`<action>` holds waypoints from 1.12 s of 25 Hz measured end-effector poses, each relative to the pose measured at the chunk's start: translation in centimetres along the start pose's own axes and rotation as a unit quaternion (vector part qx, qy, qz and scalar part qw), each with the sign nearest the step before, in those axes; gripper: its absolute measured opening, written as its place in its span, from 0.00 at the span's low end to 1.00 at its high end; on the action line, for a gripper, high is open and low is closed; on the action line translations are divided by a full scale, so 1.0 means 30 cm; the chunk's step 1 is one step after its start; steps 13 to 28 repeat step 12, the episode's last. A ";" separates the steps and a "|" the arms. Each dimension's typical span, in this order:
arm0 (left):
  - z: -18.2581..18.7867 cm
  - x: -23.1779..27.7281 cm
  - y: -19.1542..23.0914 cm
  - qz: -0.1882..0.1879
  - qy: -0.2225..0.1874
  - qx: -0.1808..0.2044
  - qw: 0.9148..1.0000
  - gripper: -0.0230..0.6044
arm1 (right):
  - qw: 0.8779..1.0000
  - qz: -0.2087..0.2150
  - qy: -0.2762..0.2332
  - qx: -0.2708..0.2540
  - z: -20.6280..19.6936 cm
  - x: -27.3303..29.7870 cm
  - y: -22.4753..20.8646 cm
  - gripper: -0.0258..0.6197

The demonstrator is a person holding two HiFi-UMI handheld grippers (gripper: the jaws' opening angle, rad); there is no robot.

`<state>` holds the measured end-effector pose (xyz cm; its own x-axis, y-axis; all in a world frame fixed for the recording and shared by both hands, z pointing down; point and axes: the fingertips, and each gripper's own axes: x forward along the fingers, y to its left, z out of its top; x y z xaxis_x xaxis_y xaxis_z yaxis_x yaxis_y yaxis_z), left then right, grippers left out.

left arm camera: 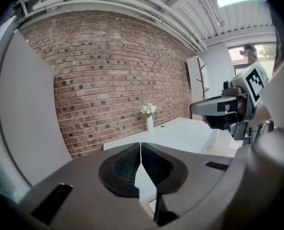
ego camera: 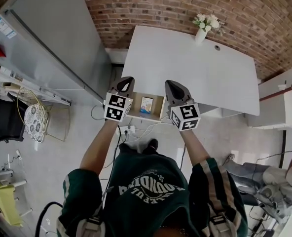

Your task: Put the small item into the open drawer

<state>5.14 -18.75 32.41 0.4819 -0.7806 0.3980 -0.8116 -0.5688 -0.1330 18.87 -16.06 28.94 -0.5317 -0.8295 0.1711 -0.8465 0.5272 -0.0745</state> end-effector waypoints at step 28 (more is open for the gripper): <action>0.000 0.009 -0.033 -0.005 -0.001 0.001 1.000 0.07 | 1.000 0.001 0.003 0.006 -0.028 -0.012 -0.014 0.08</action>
